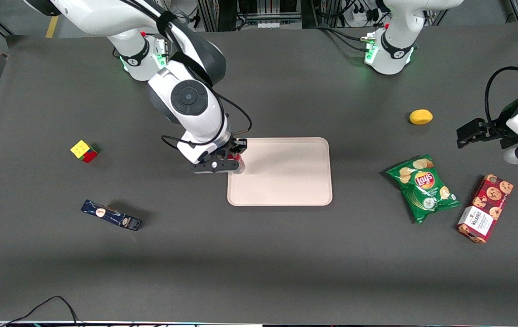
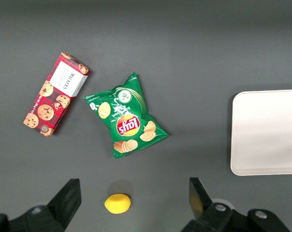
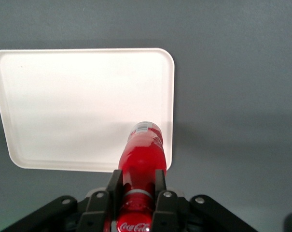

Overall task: Place coke bottle on tray
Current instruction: 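Lower the bottle onto the tray with the right gripper, then open the right gripper and raise it away from the bottle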

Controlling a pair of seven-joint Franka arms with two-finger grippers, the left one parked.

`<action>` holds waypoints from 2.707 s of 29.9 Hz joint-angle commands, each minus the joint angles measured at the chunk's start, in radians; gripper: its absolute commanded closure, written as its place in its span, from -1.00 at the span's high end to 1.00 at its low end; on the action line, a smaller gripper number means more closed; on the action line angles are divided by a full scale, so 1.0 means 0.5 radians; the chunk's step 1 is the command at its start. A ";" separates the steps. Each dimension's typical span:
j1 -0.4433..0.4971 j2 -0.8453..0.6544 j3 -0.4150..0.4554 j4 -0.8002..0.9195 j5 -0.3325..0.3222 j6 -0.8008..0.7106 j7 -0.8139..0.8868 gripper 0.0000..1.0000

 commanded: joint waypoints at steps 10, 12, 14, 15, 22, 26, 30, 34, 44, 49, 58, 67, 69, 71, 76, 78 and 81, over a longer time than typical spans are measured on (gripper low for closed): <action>0.031 0.250 0.001 0.086 -0.259 0.167 0.206 -1.00; 0.031 0.263 0.001 0.089 -0.259 0.170 0.227 -1.00; 0.034 0.266 0.001 0.086 -0.259 0.170 0.230 -1.00; 0.040 0.266 0.004 0.086 -0.259 0.170 0.233 -1.00; 0.055 0.281 0.001 0.083 -0.259 0.173 0.233 -1.00; 0.055 0.306 0.001 0.086 -0.263 0.173 0.230 -1.00; 0.055 0.321 0.001 0.089 -0.299 0.173 0.230 -1.00; 0.055 0.330 0.001 0.089 -0.302 0.173 0.230 -0.74; 0.052 0.330 0.004 0.089 -0.296 0.173 0.230 1.00; 0.052 0.330 0.004 0.092 -0.287 0.173 0.233 1.00; 0.055 0.324 0.007 0.104 -0.287 0.170 0.224 1.00; 0.052 0.238 0.062 0.322 -0.284 -0.173 0.077 1.00; 0.046 0.183 0.065 0.374 -0.284 -0.265 -0.012 1.00; 0.031 0.119 0.068 0.402 -0.278 -0.358 -0.168 1.00; -0.073 -0.117 0.035 0.408 -0.140 -0.499 -0.463 1.00; -0.156 -0.212 0.010 0.408 -0.057 -0.548 -0.594 1.00; -0.187 -0.366 -0.152 0.402 0.074 -0.661 -0.882 1.00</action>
